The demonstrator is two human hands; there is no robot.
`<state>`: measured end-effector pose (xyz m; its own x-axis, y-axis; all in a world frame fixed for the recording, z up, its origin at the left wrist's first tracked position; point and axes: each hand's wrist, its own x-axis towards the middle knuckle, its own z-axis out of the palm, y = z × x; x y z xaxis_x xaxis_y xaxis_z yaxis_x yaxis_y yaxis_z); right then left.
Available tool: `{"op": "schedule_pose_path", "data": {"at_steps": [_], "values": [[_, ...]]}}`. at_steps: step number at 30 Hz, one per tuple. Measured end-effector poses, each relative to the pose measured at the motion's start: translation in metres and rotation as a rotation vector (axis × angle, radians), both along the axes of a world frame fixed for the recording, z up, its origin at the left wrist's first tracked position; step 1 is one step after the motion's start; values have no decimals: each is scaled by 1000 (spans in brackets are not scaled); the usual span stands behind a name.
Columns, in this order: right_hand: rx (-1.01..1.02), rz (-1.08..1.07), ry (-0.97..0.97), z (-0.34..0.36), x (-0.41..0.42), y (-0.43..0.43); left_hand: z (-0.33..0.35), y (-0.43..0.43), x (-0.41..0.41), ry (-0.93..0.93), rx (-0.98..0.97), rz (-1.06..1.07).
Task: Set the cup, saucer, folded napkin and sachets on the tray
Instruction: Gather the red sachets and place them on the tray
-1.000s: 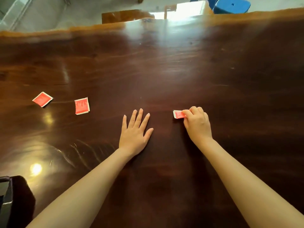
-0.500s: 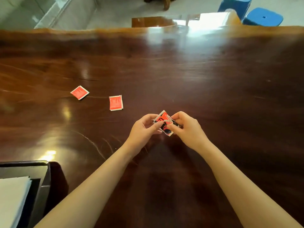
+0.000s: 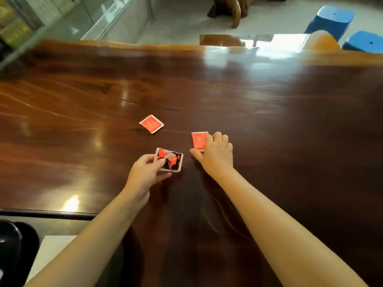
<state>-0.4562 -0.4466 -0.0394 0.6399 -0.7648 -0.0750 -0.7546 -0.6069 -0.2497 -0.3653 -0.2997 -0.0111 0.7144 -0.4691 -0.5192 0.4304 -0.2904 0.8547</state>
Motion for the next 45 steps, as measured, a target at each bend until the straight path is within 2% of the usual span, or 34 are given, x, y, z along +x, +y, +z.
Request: {"op": "schedule_pose_path", "data": {"at_steps": [5,7,9,11,13,16,19,21,23,26,32,38,42,45], "values": [[-231,-37,74,-16,37,9,-5,19,41,96,-51,39],[-325,13,131,-14,40,12,-7,24,52,123,-68,44],[-402,77,54,-15,38,10,-9,28,61,137,-86,60],[-323,138,-71,-12,34,8,-11,31,66,147,-98,67],[-245,94,-136,-10,31,4,-11,33,70,162,-109,50],[48,55,-233,-1,32,9,-10,35,75,174,-117,16],[520,-63,-523,14,40,28,-8,39,80,192,-132,21],[839,-126,-648,22,43,43,-6,42,84,207,-149,25],[1009,-147,-706,33,45,54,-4,44,87,216,-169,15],[1094,-133,-745,44,49,62,-1,47,89,225,-206,8],[889,-26,-640,43,59,71,3,47,84,219,-235,-41],[435,167,-587,32,74,79,0,49,80,157,-238,-119],[428,243,-502,23,86,77,-5,52,83,114,-166,-63],[346,111,-446,9,97,57,-9,55,90,50,-108,-41]]}}
